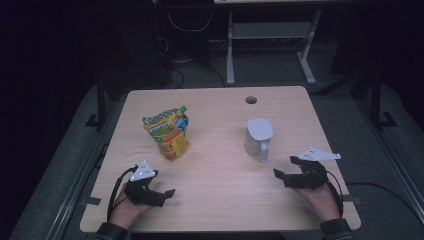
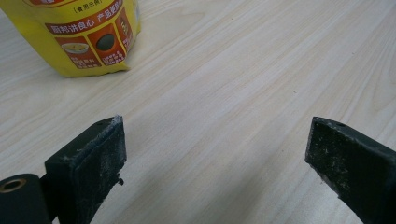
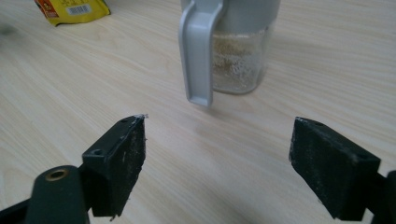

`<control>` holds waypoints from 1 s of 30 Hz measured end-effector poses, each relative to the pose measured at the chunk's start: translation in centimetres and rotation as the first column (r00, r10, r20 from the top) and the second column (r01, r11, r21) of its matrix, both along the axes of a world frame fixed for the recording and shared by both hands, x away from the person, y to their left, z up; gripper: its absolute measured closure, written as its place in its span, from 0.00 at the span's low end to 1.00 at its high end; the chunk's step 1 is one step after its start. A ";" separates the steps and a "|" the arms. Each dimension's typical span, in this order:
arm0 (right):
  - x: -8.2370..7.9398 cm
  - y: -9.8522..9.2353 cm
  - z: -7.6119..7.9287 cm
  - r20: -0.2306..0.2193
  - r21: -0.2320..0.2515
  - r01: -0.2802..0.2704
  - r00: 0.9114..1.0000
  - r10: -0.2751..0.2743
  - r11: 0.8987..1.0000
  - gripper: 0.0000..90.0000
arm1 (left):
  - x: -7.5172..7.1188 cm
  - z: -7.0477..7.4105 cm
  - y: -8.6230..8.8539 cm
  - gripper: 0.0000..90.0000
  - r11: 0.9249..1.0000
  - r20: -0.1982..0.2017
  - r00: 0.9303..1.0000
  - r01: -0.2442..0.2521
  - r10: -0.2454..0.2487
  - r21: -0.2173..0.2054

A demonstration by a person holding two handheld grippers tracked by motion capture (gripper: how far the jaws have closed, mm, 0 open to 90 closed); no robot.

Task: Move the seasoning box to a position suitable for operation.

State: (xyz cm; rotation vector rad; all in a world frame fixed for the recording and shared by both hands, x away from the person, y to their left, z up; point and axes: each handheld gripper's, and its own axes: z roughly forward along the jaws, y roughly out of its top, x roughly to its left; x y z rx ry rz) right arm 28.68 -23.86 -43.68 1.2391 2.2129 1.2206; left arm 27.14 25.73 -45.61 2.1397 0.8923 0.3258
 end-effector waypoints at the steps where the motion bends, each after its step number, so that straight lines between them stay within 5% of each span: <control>1: 0.1 0.1 0.1 0.001 -0.001 0.004 1.000 -0.004 1.000 0.22 | 0.0 0.0 0.0 0.05 1.000 0.001 1.000 0.001 -0.001 -0.001; 30: 3.5 3.0 1.3 -0.007 -0.003 0.020 1.000 -0.020 1.000 0.33 | -0.1 0.0 -0.1 0.05 1.000 0.005 1.000 -0.004 0.005 -0.022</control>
